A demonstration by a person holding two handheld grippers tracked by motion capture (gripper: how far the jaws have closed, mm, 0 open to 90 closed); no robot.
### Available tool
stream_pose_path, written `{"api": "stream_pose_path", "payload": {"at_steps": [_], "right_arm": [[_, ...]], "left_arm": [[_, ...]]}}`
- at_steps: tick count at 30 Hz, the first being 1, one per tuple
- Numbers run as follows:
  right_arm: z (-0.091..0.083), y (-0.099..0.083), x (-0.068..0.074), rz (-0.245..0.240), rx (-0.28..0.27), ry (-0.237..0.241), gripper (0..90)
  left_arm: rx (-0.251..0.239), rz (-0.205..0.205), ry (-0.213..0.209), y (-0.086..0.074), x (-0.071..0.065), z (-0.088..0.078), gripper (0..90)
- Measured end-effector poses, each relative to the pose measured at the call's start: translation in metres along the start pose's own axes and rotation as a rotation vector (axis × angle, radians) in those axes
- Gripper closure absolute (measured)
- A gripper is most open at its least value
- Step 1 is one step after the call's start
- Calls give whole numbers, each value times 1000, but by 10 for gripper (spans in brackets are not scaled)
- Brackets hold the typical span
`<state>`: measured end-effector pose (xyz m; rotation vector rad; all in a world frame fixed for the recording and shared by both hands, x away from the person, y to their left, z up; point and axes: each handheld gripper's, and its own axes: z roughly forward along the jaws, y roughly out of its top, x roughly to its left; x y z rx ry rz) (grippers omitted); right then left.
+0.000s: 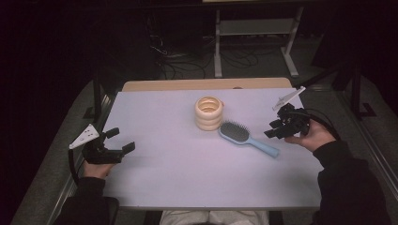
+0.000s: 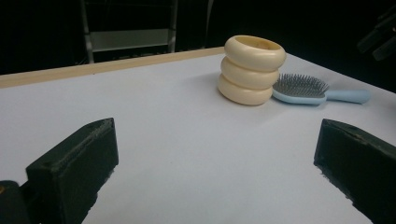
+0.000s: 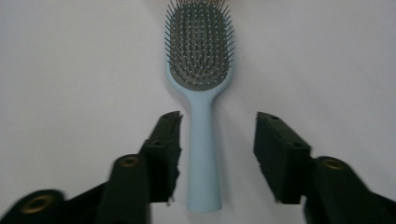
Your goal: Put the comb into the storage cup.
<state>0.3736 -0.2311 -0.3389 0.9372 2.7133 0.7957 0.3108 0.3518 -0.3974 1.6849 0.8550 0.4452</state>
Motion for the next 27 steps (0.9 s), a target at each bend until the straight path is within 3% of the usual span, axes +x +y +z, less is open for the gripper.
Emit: {"api": "stream_pose_path", "payload": {"at_steps": [6, 11, 27], "right_arm": [[7, 3, -4, 16, 1, -17, 236], [15, 4, -7, 17, 13, 1, 9], [44, 8, -12, -16, 83, 29, 0]], "left_arm": [[1, -1, -1, 0, 0, 0, 0], [1, -1, -2, 0, 0, 1, 0], [0, -5, -11, 0, 1, 2, 0]]}}
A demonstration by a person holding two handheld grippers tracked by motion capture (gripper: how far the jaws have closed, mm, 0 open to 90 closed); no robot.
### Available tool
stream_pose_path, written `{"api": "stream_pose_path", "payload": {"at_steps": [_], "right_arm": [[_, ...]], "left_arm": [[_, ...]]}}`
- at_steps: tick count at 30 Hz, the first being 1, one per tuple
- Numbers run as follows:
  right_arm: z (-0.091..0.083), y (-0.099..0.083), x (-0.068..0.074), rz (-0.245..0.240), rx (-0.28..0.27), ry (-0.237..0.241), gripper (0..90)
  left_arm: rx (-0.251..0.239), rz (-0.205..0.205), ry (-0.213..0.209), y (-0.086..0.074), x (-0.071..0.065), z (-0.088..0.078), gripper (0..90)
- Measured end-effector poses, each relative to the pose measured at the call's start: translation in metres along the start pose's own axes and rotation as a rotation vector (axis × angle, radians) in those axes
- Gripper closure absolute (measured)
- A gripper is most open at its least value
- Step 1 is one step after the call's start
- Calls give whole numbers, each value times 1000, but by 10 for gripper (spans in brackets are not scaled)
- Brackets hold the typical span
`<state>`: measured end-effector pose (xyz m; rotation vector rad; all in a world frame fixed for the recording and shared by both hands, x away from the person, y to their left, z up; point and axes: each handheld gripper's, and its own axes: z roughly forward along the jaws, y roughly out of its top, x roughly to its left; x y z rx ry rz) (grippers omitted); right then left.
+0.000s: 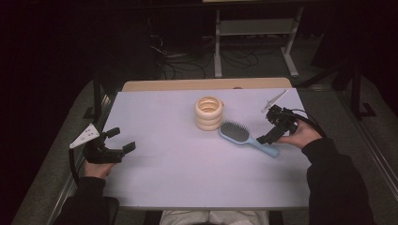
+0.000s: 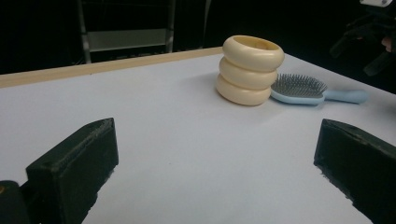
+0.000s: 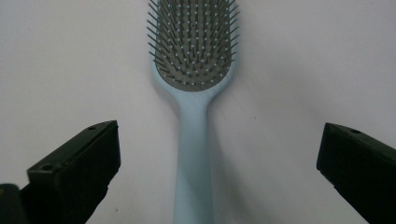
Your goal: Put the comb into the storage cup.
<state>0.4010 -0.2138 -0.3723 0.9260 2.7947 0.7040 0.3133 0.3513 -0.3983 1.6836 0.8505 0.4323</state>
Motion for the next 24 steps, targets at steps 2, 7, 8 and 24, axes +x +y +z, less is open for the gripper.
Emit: {"api": "stream_pose_path", "payload": {"at_steps": [2, 7, 8, 24], "right_arm": [[5, 0, -1, 0, 7, 6, 0], [17, -1, -3, -5, 16, 28, 32], [19, -1, -3, -2, 21, 31, 37], [44, -3, 0, -35, 34, 61, 151]], "left_arm": [[1, 1, -1, 0, 0, 0, 0], [3, 1, -3, 0, 0, 1, 0], [3, 1, -4, 0, 0, 1, 0], [10, 8, -11, 0, 1, 2, 0]]}}
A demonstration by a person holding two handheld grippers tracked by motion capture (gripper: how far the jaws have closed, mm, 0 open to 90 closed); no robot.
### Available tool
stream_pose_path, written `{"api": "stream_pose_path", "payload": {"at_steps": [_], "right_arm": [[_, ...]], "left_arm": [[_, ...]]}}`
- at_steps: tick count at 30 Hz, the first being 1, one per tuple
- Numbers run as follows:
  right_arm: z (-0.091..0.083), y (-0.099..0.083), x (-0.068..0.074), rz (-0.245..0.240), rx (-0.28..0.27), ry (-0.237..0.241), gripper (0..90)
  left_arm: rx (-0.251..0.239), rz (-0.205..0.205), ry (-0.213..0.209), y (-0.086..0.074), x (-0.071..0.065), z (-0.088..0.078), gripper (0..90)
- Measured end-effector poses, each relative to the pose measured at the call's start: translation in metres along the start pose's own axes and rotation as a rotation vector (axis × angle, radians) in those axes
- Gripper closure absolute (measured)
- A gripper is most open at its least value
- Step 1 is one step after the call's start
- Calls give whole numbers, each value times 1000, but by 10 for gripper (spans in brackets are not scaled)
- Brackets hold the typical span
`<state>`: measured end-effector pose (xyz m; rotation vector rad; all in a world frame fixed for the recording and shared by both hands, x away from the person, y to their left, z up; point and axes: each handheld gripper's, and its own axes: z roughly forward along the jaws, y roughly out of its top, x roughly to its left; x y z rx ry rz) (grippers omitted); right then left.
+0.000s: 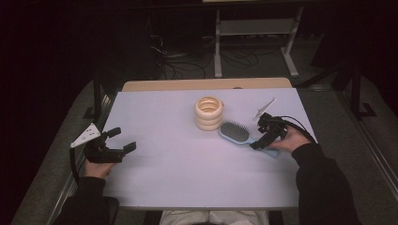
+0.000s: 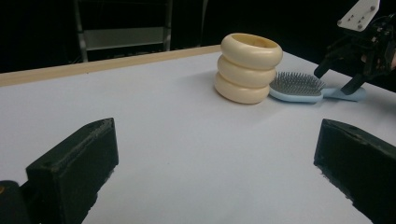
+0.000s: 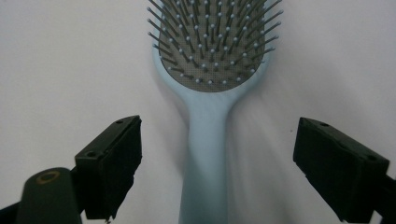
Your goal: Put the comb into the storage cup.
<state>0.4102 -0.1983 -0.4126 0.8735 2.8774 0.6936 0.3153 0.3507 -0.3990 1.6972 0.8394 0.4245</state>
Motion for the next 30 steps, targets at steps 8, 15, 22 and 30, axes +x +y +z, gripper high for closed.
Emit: {"api": "stream_pose_path", "payload": {"at_steps": [8, 15, 22, 30], "right_arm": [[8, 1, 2, -13, 21, -10, 243], [12, 2, 2, -12, 32, -24, 351], [15, 3, 1, -2, 53, -27, 467], [17, 5, 2, 9, 73, -17, 595]], "left_arm": [[-1, 2, -1, 0, 0, 0, 0], [0, 1, -5, 0, 0, 1, 0], [4, 4, -5, 0, 0, 1, 0], [5, 6, -6, 0, 0, 2, 0]]}}
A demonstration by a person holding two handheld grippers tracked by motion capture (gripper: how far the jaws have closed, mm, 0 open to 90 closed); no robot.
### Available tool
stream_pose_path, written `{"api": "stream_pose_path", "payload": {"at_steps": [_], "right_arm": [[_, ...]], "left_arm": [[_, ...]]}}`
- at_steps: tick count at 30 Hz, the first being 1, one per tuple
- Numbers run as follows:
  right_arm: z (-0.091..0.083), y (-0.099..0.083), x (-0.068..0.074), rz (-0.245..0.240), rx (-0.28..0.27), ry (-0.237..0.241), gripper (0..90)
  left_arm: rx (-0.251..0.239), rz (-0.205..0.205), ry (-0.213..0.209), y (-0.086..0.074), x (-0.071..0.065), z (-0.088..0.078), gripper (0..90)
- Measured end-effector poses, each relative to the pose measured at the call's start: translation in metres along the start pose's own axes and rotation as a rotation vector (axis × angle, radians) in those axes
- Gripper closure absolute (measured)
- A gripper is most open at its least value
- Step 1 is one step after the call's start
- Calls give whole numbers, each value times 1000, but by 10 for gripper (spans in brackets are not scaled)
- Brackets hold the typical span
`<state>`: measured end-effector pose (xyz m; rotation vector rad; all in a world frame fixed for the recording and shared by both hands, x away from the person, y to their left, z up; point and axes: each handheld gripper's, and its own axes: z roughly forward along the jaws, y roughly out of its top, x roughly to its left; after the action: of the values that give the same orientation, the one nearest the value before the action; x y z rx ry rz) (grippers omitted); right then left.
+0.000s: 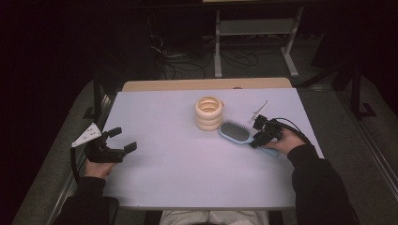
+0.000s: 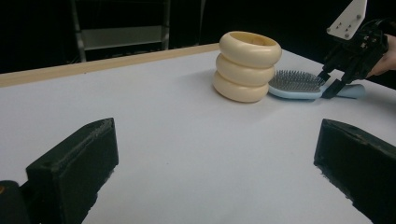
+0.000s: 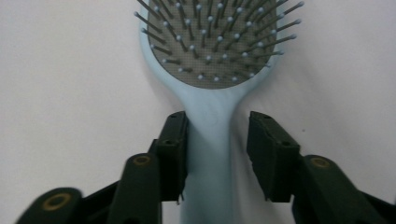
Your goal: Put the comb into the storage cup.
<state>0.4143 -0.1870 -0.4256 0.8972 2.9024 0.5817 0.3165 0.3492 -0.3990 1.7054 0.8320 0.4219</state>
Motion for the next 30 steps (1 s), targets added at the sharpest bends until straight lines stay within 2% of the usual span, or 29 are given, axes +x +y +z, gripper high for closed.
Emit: {"api": "stream_pose_path", "payload": {"at_steps": [2, 5, 10, 14, 24, 30], "right_arm": [[-1, 1, 1, -1, 11, 7, 671], [0, 2, 3, 4, 18, 4, 682], [-1, 2, 3, 17, 18, 7, 686], [-4, -1, 1, 33, -18, 31, 686], [-8, -5, 4, 19, -13, 25, 686], [-14, -10, 4, 28, -41, 22, 686]], "left_arm": [[0, 0, 0, 0, 0, 0, 0], [0, 0, 0, 0, 0, 0, 0], [-1, 1, -1, 0, 0, 0, 0], [-1, 2, -3, 0, 0, 0, 0], [-2, 3, -5, 0, 0, 0, 0], [-3, 3, -4, 0, 0, -1, 0]]}}
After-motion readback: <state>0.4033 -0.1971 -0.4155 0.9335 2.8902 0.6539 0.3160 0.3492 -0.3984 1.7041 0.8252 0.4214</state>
